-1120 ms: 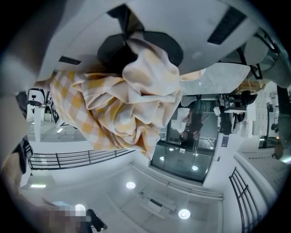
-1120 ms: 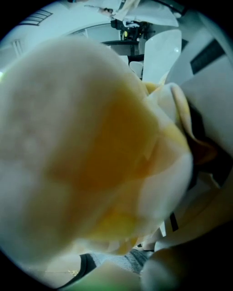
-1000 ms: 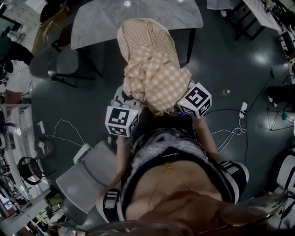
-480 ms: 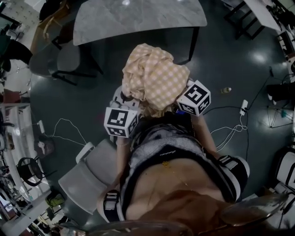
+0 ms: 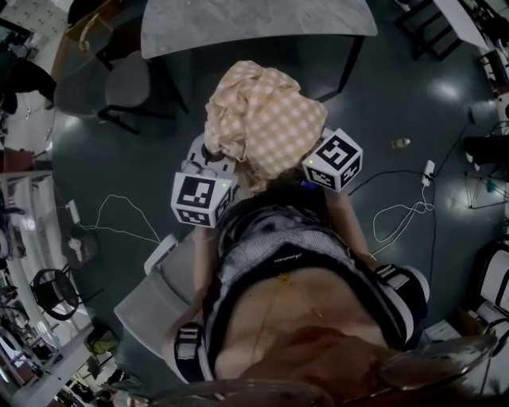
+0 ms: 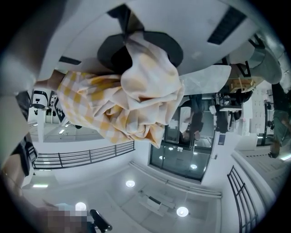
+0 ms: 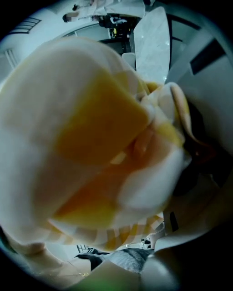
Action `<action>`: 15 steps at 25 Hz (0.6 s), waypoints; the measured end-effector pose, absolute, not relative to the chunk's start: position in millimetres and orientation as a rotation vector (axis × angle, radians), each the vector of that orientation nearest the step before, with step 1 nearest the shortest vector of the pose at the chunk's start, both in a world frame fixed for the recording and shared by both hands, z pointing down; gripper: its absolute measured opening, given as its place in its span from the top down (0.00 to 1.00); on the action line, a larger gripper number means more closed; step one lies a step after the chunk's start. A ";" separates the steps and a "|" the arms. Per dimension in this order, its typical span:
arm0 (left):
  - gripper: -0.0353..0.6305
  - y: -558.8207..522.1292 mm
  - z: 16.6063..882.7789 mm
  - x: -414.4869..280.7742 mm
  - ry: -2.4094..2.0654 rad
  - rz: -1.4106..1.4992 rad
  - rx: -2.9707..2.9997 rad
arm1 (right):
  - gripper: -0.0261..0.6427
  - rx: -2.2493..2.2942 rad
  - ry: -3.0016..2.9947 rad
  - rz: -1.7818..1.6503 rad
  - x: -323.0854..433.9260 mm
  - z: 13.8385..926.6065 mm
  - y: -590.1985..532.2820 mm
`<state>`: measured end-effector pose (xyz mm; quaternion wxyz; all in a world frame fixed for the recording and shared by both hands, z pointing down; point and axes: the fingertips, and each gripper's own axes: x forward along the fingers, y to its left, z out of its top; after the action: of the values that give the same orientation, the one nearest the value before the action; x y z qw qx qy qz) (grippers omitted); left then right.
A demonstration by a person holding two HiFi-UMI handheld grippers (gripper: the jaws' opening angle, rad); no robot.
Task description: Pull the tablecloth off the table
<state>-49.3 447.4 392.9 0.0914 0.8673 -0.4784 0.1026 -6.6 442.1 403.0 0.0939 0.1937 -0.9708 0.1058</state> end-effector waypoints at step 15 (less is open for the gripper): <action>0.92 441.9 371.9 -29.7 -1.284 0.348 2.782 | 0.75 0.758 -2.842 0.216 10.2 385.6 440.2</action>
<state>-29.7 441.9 371.9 0.0290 0.9018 -0.4162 0.1127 10.2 440.2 385.6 0.0959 0.2559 -0.9592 0.0730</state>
